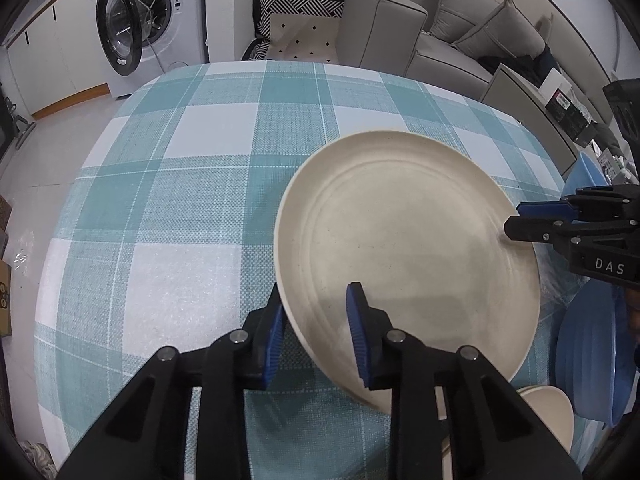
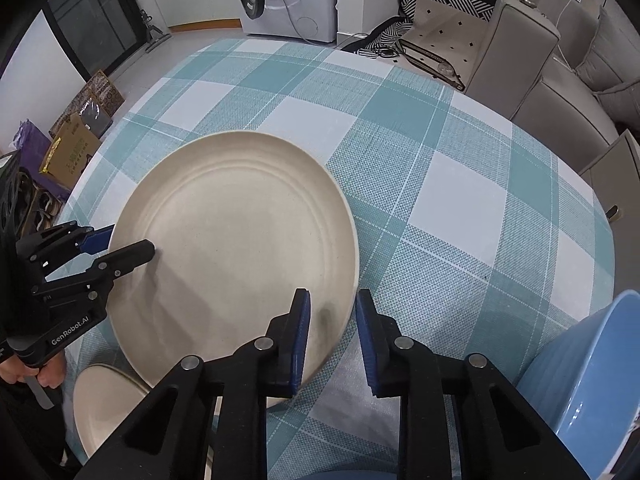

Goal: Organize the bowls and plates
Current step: 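Close both grippers on the rim of the lone cream plate, then lift the cream plate with both grippers toward the stacked cream plates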

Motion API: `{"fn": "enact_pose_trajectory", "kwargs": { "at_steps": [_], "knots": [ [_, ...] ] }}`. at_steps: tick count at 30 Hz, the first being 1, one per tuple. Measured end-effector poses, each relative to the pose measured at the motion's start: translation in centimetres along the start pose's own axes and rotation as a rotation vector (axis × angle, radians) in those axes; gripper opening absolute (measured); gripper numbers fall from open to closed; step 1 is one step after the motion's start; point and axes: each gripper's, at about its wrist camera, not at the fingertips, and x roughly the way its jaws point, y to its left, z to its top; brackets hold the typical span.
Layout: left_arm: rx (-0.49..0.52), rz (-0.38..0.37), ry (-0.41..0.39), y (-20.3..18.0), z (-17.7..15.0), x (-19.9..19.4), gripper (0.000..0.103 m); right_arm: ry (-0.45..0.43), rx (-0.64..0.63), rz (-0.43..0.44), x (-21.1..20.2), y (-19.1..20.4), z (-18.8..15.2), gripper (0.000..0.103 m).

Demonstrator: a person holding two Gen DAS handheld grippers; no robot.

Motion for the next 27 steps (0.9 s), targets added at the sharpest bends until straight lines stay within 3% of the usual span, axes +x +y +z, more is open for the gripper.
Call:
{"fn": "enact_pose_trajectory", "kwargs": {
  "at_steps": [14,27],
  "knots": [
    [0.009,0.011,-0.004,0.3,-0.6,-0.2,0.028,0.061,-0.035,0.028,1.2,0.6,-0.8,0.023],
    [0.02,0.03,-0.056,-0.2,-0.6,-1.6,0.027,-0.027,-0.045,0.006,-0.2,1.0,-1.2,0.019]
  ]
}}
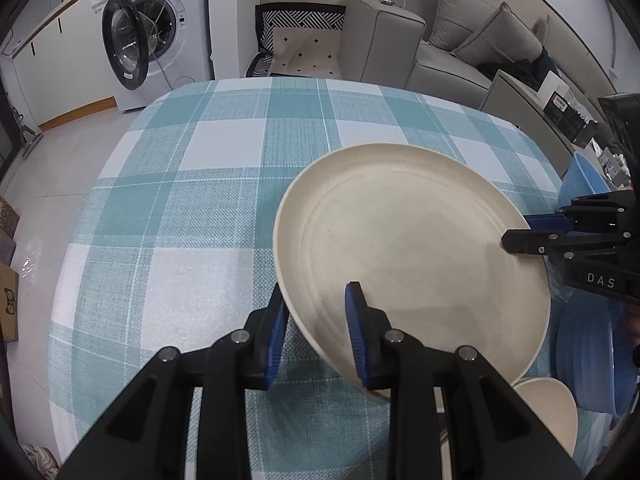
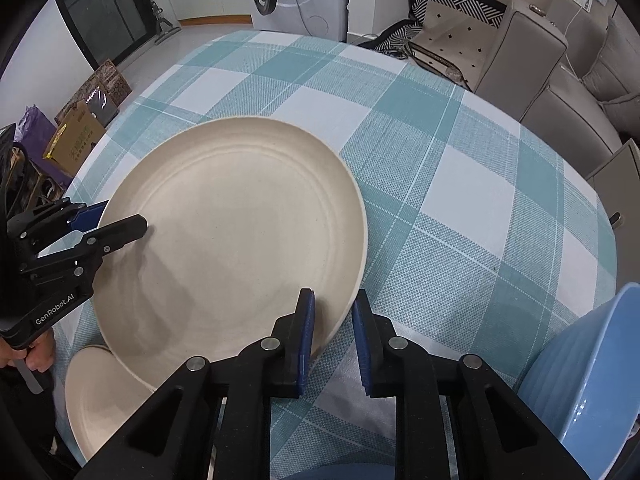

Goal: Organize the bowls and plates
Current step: 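Lift the cream plate with both grippers toward the stacked cream plates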

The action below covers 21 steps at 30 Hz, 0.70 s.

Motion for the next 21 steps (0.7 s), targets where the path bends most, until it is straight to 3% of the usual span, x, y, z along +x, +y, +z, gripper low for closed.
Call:
{"fn": "enact_pose_trajectory", "kwargs": {
  "at_steps": [21],
  "knots": [
    [-0.005,0.014,-0.104,0.0,-0.6,-4.7,0.027,-0.14,-0.006,-0.007,-5.6,1.8,-1.9,0.019]
  ]
}}
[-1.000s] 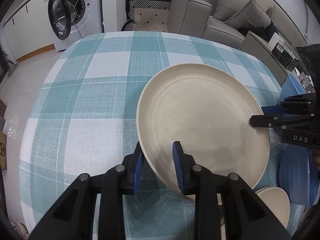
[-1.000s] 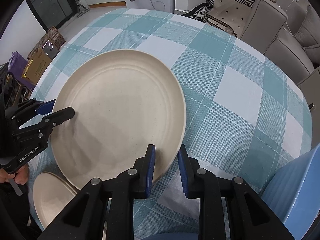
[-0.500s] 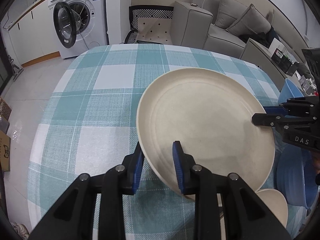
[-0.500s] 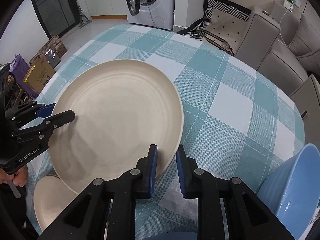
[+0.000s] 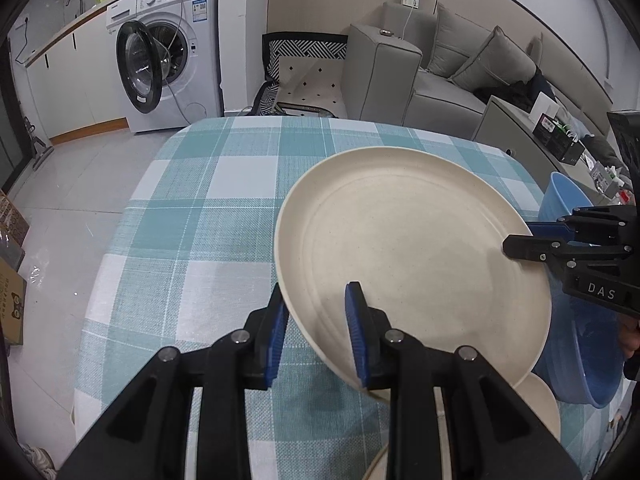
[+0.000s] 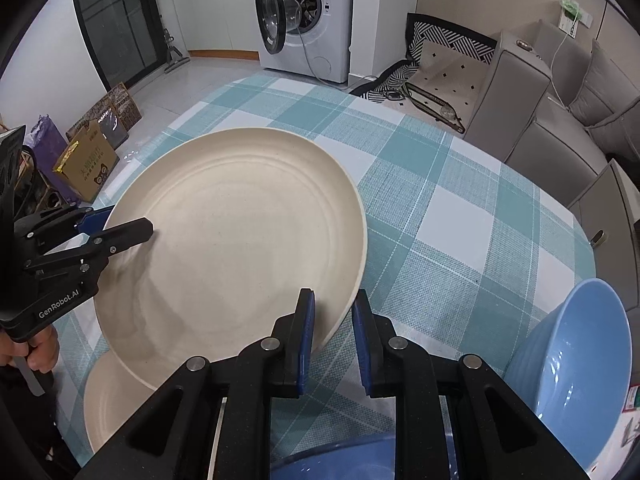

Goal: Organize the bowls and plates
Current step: 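Lift the cream plate with both grippers toward the stacked cream plates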

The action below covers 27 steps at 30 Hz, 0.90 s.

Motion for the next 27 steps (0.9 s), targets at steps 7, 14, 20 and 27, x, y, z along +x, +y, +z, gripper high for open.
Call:
{"fn": "enact_pose_trajectory", "kwargs": {
  "at_steps": [7,14,20,27],
  "knots": [
    [0.008,0.007,-0.033,-0.3,-0.5,-1.9,0.027,-0.033,-0.003,0.005,-2.2,1.0,-1.0,0.019],
    [0.014,0.01,-0.067,-0.6,-1.1,-3.8,0.027,-0.078,0.007,0.004,-4.5,1.6,-2.1,0.019],
    [0.018,0.013,-0.083,-0.7,-1.8,-4.9,0.027,-0.096,0.007,0.004,-5.6,2.3,-3.1,0.019],
    [0.024,0.01,-0.1,-0.8,-2.8,-6.2,0.027,-0.109,0.004,0.005,-6.8,3.1,-4.3,0.019]
  ]
}}
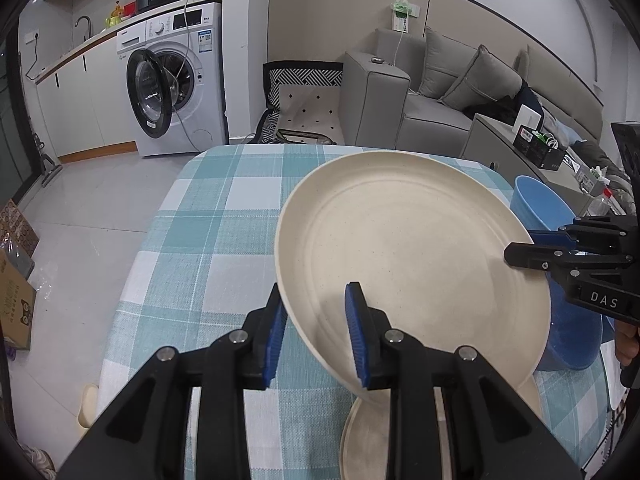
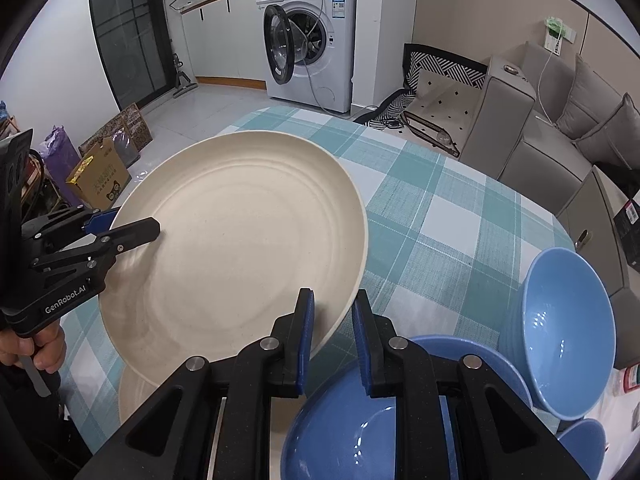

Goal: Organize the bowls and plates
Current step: 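Lift the cream plate with both grippers toward the stacked cream plates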

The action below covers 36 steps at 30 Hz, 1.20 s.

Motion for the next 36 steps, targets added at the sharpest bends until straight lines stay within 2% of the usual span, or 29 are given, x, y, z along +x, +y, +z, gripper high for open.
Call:
{"fn": "enact_pose_trajectory", "kwargs": {
  "at_steps": [22,36],
  "knots": [
    [0.027,-0.037,-0.017,-1.4,-2.8,-2.6,0.027,-0.047,0.034,-0.008,-4.1,1.3,-4.6,0.019],
    [0.041,-0.049,-0.021,-1.3,-4.9,-4.0,0.027,-0.093,0.082,0.017,-5.4,2.4,-7.5,0.019]
  ]
}}
